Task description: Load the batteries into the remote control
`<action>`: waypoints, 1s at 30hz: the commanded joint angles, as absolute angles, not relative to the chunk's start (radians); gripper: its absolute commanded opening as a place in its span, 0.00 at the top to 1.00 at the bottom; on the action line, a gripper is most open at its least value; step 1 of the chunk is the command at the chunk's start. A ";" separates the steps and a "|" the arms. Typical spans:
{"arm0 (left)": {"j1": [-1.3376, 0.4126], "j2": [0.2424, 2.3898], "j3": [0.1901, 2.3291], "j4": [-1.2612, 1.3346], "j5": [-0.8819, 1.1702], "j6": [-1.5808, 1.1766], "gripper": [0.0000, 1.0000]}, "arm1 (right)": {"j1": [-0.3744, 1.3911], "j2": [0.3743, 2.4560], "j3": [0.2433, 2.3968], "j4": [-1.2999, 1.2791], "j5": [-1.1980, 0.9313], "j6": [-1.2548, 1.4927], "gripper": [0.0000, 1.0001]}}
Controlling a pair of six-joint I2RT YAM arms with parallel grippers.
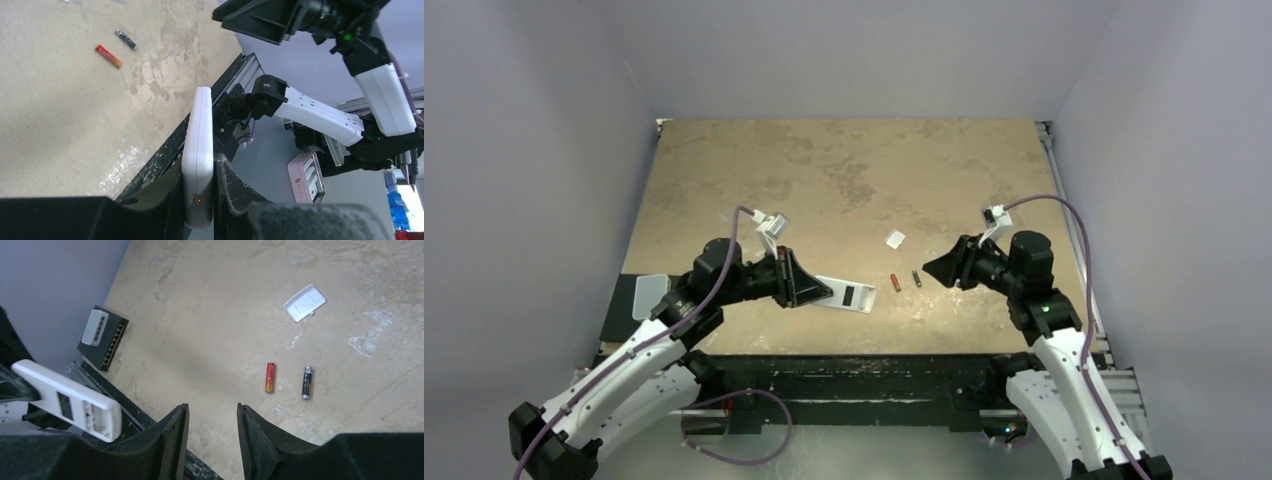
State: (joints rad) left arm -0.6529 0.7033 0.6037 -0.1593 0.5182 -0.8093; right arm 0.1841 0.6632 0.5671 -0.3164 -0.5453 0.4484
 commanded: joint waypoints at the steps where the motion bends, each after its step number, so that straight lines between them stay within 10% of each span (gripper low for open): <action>1: -0.649 0.758 0.580 -0.076 0.551 -0.800 1.00 | 0.189 0.619 0.646 -0.438 -0.559 0.403 0.52; 30: -0.640 1.314 0.439 0.295 0.531 -0.837 1.00 | 0.614 0.836 0.634 -0.319 -0.034 0.465 0.49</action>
